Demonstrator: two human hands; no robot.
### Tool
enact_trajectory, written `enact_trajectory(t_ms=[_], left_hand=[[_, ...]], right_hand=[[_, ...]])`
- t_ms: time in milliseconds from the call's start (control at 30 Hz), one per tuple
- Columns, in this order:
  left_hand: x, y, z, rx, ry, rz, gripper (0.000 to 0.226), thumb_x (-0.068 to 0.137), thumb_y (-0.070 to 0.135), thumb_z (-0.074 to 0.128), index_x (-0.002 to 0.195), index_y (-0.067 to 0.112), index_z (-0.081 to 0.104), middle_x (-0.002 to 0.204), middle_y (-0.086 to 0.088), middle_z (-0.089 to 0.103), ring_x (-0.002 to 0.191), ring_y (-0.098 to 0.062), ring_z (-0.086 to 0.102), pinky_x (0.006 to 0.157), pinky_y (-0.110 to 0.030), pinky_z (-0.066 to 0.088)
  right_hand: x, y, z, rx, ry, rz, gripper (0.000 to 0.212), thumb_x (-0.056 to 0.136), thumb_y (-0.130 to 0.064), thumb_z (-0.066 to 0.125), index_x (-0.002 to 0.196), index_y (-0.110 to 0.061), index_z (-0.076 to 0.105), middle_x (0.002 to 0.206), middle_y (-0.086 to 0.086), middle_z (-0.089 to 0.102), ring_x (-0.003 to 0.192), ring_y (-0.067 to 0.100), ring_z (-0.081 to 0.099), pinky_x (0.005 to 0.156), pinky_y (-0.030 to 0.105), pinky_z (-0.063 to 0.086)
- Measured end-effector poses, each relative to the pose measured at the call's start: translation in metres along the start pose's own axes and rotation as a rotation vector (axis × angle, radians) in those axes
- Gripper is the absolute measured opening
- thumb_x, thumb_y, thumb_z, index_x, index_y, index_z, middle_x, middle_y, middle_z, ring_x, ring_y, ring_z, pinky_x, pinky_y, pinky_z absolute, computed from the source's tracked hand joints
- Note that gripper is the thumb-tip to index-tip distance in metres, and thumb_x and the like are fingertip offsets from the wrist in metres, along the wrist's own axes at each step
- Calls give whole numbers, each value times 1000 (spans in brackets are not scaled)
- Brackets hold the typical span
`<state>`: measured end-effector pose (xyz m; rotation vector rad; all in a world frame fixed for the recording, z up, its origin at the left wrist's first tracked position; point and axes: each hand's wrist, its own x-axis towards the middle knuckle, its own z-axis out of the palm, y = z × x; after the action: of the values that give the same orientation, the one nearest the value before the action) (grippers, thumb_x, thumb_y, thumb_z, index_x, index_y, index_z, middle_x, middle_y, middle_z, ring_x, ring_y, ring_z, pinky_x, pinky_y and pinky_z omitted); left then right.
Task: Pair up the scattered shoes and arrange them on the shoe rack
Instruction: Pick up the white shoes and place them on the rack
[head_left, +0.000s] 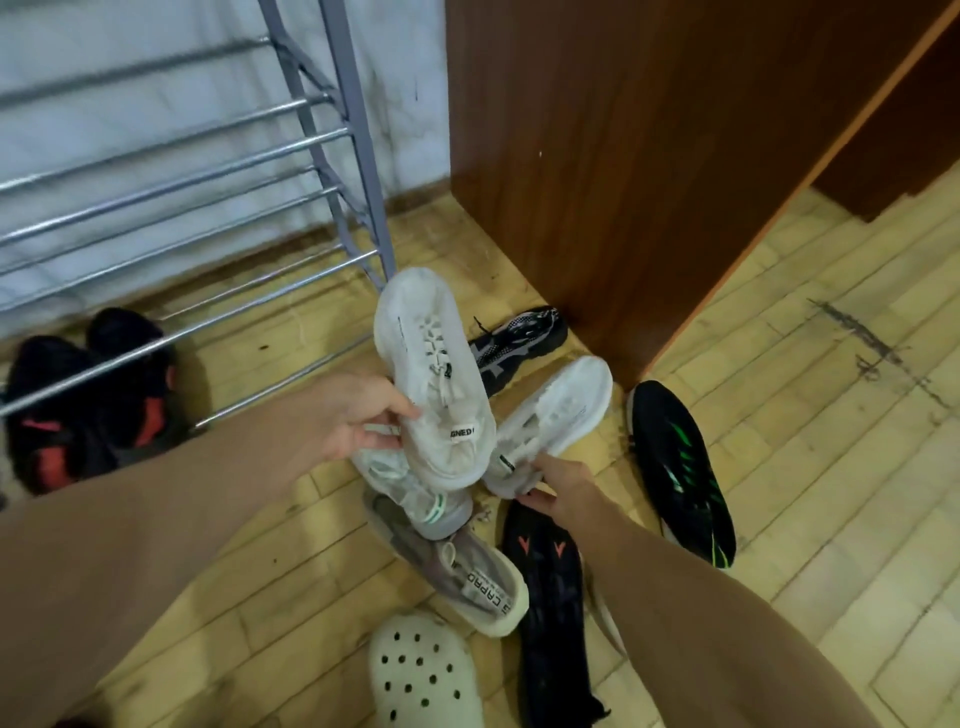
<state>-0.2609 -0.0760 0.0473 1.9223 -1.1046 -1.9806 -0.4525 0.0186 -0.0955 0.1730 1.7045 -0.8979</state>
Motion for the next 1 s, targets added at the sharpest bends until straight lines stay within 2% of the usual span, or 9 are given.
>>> enact_trajectory(t_ms=[100, 233, 300, 467, 567, 733, 833, 933, 1000], left_hand=[[-11, -9, -17, -27, 52, 15, 17, 82, -10, 62, 89, 5, 61, 102, -10, 63, 88, -20, 59, 66, -35, 56], [-25, -34, -36, 5, 97, -10, 34, 82, -11, 60, 113, 1, 60, 110, -13, 63, 95, -23, 59, 71, -37, 54], [-30, -48, -44, -28, 143, -22, 39, 80, -15, 57, 117, -2, 60, 107, -14, 64, 87, -22, 60, 60, -34, 53], [-29, -65, -65, -177, 236, 20, 41, 79, -17, 57, 119, -7, 56, 113, -22, 64, 76, -23, 62, 36, -25, 50], [-16, -68, -84, -207, 269, 23, 40, 80, -15, 58, 119, -7, 58, 110, -21, 65, 73, -21, 61, 42, -29, 53], [31, -74, -118, -236, 302, 48, 33, 83, -14, 53, 112, 1, 61, 104, -13, 66, 87, -26, 64, 76, -38, 54], [67, -69, -136, -260, 367, 105, 29, 80, -17, 56, 101, 0, 65, 95, -13, 67, 85, -28, 65, 67, -37, 54], [100, -56, -153, -287, 430, 127, 31, 78, -15, 62, 103, 4, 62, 93, -13, 65, 88, -30, 64, 64, -34, 54], [120, -47, -165, -298, 443, 135, 25, 78, -13, 64, 92, 8, 59, 88, -11, 64, 81, -27, 64, 62, -32, 54]], right_hand=[[-16, -3, -3, -92, -26, -75, 1, 87, -1, 63, 86, -1, 63, 78, 11, 61, 69, 24, 61, 80, 42, 59], [-34, -7, 2, -292, -121, -202, 23, 78, 0, 68, 101, 1, 69, 99, 12, 72, 80, 26, 71, 75, 41, 62], [-44, -12, 9, -425, -150, -265, 25, 76, -4, 70, 100, -2, 72, 100, 11, 75, 85, 28, 73, 78, 44, 61], [-65, -27, 42, -645, -248, -381, 29, 75, -3, 70, 102, -9, 75, 92, 7, 77, 78, 25, 75, 74, 42, 62], [-63, -34, 71, -708, -272, -419, 31, 79, -4, 68, 108, -12, 73, 91, 5, 76, 76, 23, 73, 73, 39, 62], [-43, -57, 133, -798, -316, -464, 30, 85, -6, 67, 114, -7, 71, 98, 7, 74, 67, 18, 69, 63, 31, 61], [-29, -73, 170, -839, -326, -497, 26, 88, -8, 64, 114, -7, 70, 99, 9, 72, 65, 15, 66, 49, 23, 56], [-5, -85, 206, -808, -302, -516, 28, 90, -8, 62, 118, -5, 67, 110, 13, 71, 85, 28, 69, 66, 35, 60], [10, -92, 227, -786, -253, -553, 30, 89, -9, 64, 118, -6, 67, 110, 14, 71, 93, 33, 70, 77, 43, 61]])
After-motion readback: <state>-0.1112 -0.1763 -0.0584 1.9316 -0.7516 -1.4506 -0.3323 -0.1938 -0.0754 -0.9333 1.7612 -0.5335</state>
